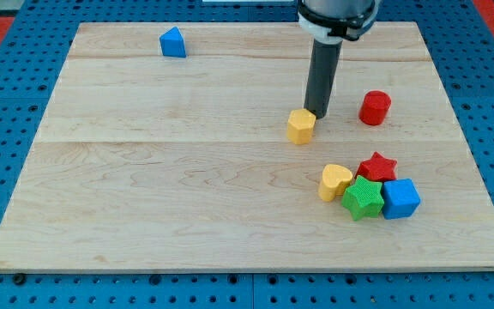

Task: Push yellow hexagon to the group of blocks

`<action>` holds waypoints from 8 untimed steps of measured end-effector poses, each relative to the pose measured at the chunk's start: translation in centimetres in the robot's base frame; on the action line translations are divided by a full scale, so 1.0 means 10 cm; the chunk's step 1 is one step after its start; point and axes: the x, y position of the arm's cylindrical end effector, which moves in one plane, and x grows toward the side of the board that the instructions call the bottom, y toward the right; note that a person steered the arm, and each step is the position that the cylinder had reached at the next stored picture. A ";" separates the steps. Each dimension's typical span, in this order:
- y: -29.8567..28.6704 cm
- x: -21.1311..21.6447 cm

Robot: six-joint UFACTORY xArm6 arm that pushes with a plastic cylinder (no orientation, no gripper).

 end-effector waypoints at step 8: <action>-0.14 0.63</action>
